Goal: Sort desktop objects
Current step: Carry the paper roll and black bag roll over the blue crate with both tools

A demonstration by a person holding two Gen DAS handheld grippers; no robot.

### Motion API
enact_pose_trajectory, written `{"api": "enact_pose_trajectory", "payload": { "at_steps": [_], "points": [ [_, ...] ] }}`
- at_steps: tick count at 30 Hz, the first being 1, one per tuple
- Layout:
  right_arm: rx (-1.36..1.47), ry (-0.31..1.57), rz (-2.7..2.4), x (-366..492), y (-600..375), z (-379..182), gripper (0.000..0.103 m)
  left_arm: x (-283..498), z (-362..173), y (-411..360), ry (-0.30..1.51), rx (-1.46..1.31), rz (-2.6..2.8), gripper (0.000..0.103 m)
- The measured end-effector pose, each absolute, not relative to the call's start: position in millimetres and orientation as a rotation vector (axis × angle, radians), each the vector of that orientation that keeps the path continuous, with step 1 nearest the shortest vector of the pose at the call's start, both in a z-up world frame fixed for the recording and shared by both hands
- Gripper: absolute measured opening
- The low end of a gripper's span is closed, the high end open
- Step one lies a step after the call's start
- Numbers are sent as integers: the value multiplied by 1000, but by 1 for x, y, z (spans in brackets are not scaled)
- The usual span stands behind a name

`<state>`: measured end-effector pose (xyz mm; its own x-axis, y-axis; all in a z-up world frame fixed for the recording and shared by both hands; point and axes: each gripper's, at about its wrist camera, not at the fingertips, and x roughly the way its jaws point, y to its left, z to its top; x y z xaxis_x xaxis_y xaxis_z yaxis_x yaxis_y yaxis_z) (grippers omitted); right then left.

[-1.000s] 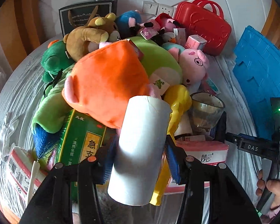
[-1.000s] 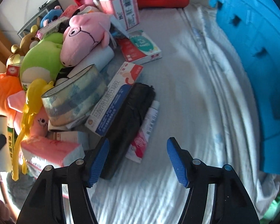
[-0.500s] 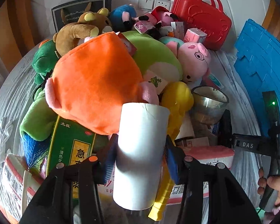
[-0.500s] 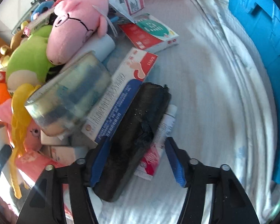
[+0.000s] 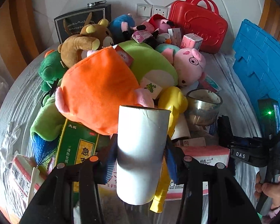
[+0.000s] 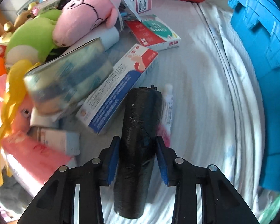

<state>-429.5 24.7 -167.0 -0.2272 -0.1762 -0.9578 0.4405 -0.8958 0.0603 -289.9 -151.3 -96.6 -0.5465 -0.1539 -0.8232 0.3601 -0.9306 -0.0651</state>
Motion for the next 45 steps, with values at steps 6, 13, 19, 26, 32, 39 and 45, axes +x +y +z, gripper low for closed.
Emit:
{"api": "enact_pose_trajectory", "payload": {
  "at_steps": [6,13,19,26,32,39,45],
  "points": [
    [1522,290,-2219,-406,37,-131,36,-280,-72,-137,288,1214,-2547,45],
    [1266,207,-2332,-394,65,-50,36,-262,-32,-115,222,1079,-2626,45],
    [1088,164,-2398,-379,74,14,36,-249,9,-92,158,956,-2727,45],
    [979,169,-2502,-349,86,64,36,-243,42,-62,121,855,-2856,45],
    [898,161,-2587,-340,118,98,36,-252,70,-16,73,800,-2950,45],
    [735,139,-2689,-353,192,158,36,-290,118,80,1,663,-3067,45],
    [611,201,-2754,-398,295,203,36,-354,160,191,27,583,-3121,45]
  ]
}}
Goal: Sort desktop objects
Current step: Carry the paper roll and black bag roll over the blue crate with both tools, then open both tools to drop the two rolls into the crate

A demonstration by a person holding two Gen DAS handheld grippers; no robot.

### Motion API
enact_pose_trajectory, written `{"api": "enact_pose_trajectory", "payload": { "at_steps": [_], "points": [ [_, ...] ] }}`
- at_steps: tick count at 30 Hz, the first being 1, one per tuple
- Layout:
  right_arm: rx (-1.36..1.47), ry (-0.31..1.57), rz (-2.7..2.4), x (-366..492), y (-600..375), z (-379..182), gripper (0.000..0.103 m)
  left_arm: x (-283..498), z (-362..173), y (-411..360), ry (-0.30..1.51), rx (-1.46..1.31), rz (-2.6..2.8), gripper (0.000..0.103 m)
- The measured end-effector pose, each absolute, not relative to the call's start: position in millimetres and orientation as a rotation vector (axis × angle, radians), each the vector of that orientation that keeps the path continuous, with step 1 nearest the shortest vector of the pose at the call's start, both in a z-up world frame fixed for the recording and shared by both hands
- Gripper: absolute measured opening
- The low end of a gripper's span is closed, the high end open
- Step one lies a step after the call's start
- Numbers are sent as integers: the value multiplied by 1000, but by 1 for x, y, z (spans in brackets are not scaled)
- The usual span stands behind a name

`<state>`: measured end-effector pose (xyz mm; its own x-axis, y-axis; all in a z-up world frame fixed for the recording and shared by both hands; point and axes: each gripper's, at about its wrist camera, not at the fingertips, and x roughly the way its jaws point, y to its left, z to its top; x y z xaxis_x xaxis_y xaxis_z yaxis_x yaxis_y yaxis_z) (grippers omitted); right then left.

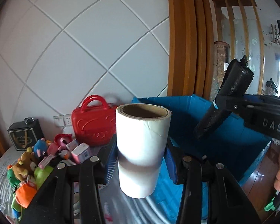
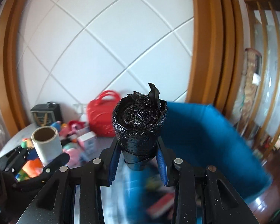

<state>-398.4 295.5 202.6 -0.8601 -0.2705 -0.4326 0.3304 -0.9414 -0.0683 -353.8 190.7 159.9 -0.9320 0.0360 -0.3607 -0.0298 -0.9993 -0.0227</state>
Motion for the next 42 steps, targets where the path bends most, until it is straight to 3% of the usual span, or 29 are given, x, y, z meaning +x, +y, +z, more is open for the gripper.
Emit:
{"api": "enact_pose_trajectory", "payload": {
  "at_steps": [8,20,26,36,42],
  "points": [
    [855,335,-2680,-513,403,192,36,-473,171,311,-48,-940,2926,45],
    [1444,397,-2345,-619,474,86,36,-578,93,370,60,-1531,2715,45],
    [1576,393,-2263,-634,485,53,36,-589,70,373,71,-1621,2664,45],
    [1551,463,-2281,-644,481,58,36,-592,72,379,132,-1610,2705,47],
    [1513,498,-2310,-642,480,69,41,-583,83,370,121,-1557,2747,65]
  ]
}}
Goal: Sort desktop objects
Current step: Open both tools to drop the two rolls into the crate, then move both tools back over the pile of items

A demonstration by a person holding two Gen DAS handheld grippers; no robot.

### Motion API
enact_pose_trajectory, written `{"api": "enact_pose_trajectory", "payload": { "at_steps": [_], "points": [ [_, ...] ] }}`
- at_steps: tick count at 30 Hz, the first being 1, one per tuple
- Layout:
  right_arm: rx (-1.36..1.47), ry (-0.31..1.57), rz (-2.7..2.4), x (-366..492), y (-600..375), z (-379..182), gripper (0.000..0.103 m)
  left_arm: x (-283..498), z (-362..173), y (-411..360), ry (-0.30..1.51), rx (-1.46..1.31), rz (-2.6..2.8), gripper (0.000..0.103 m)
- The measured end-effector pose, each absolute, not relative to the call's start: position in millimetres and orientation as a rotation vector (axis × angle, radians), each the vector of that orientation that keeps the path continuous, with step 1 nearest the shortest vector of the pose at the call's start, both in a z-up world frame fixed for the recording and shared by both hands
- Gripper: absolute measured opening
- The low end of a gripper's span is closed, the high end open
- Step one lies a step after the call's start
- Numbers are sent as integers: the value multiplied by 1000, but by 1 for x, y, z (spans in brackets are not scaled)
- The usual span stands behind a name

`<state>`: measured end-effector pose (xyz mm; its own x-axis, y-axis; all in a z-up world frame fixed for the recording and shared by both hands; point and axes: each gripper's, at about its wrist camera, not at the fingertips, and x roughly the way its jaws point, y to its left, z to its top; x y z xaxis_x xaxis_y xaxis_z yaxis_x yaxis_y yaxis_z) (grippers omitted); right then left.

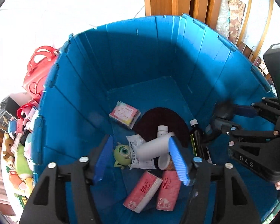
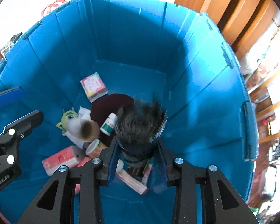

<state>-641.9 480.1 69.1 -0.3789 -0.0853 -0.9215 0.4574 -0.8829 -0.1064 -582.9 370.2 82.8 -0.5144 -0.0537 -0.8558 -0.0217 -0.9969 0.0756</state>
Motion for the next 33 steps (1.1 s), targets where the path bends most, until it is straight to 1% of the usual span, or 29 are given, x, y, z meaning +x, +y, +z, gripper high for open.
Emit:
{"api": "enact_pose_trajectory", "payload": {
  "at_steps": [1,2,3,5,7,8,9,12,16,19,21,25,29,33],
  "points": [
    [1504,500,-2315,-641,480,71,44,-581,86,369,-118,1526,-2720,66],
    [1494,500,-2320,-640,480,75,57,-578,89,367,-112,1511,-2724,68],
    [1481,499,-2327,-640,480,78,75,-575,92,365,-107,1498,-2725,68],
    [1445,505,-2354,-635,481,85,91,-567,100,362,-88,1462,-2737,69],
    [1406,508,-2374,-628,483,93,96,-558,108,358,-73,1422,-2754,69],
    [1391,503,-2377,-625,483,97,101,-552,114,356,-64,1400,-2766,69],
    [1364,486,-2372,-620,483,101,103,-548,119,354,-64,1383,-2773,69],
    [1311,450,-2371,-606,488,116,103,-527,137,348,-70,1290,-2797,69],
    [1194,441,-2406,-576,488,135,103,-492,161,339,-58,1144,-2835,75],
    [1087,388,-2440,-548,491,150,103,-462,174,331,-46,1013,-2855,78],
    [1018,354,-2453,-529,490,157,103,-443,180,324,-33,931,-2853,79],
    [875,309,-2487,-487,484,170,103,-404,183,309,12,790,-2828,79],
    [755,268,-2503,-454,467,168,103,-363,177,286,95,677,-2795,79],
    [717,241,-2450,-435,443,158,103,-329,165,268,92,601,-2699,79]
  ]
}}
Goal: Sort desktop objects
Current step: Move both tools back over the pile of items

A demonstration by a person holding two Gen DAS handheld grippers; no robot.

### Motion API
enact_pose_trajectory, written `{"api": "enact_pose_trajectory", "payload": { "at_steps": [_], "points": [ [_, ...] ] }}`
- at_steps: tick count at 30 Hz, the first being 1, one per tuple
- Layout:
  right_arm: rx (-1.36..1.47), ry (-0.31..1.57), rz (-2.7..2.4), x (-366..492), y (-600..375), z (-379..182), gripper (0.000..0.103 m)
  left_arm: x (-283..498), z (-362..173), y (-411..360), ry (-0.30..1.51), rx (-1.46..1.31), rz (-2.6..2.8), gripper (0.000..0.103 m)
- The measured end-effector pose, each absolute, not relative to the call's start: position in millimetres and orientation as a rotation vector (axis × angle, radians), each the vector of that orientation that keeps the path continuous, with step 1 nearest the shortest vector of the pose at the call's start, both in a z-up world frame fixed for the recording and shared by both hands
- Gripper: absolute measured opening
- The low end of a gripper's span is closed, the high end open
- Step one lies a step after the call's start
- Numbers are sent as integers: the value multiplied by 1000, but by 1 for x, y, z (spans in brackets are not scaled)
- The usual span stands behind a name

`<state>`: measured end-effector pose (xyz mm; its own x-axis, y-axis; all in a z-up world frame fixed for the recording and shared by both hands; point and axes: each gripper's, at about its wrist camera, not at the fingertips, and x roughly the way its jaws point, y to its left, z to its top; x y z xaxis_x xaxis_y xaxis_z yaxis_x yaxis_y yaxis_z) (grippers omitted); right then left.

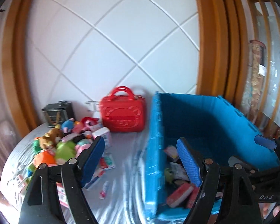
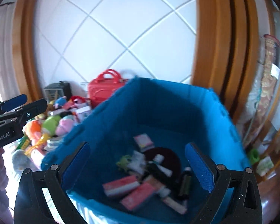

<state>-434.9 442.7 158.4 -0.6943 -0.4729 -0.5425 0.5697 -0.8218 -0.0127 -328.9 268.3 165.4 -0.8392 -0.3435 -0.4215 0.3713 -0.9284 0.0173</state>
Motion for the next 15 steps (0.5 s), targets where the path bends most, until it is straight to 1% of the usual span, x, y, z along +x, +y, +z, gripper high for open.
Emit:
{"api": "enact_pose_trajectory", "payload": {
  "at_steps": [9,15],
  "points": [
    [685,231,-2318,-408,383,142,103,-275,122,210,138,632,-2469,81],
    [635,261,-2239,-379,331,144,103,-243,99,150,228,672,-2404,80]
  ]
}}
